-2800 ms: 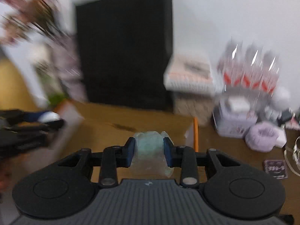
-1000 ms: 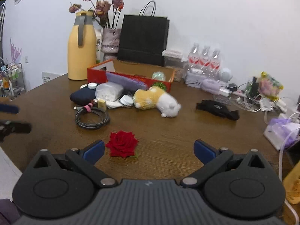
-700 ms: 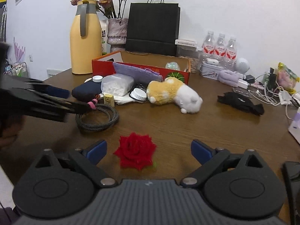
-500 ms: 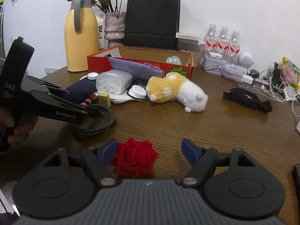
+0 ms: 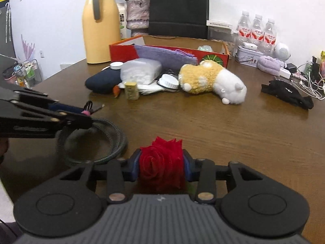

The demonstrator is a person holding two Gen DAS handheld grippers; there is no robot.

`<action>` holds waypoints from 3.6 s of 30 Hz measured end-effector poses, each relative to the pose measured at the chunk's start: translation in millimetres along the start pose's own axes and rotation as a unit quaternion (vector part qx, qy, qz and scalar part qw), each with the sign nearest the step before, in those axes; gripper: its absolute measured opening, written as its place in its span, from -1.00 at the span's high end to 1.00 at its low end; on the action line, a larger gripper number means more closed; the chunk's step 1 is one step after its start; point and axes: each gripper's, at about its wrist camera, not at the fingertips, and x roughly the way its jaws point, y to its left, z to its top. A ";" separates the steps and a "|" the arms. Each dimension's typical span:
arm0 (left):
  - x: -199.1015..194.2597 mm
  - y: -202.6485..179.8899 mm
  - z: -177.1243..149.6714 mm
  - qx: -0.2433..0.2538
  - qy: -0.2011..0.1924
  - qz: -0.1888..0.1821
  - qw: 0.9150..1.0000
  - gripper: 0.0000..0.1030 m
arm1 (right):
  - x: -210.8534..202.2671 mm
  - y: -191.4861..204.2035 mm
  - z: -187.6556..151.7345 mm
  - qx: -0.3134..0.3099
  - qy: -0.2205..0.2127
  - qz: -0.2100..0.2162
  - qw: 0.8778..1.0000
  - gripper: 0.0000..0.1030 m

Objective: Organize objects

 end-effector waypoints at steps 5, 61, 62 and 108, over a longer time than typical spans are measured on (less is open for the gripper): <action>-51.2 -0.4 -21.8 -0.036 -0.031 0.019 0.999 0.66 | -29.2 15.2 -10.6 -0.018 -0.013 0.006 1.000 0.23; 196.9 164.3 224.9 -0.009 0.030 0.102 0.994 -0.25 | 304.2 -98.3 302.6 0.060 -0.011 -0.025 0.998 -0.90; 191.7 163.0 228.2 -0.011 0.025 0.098 0.995 -0.30 | 299.2 -99.7 302.1 0.065 -0.026 -0.026 0.997 -0.91; -24.7 65.0 63.4 -0.032 -0.098 0.082 0.991 -0.55 | -35.3 -47.4 35.9 0.021 -0.102 -0.073 0.992 -0.96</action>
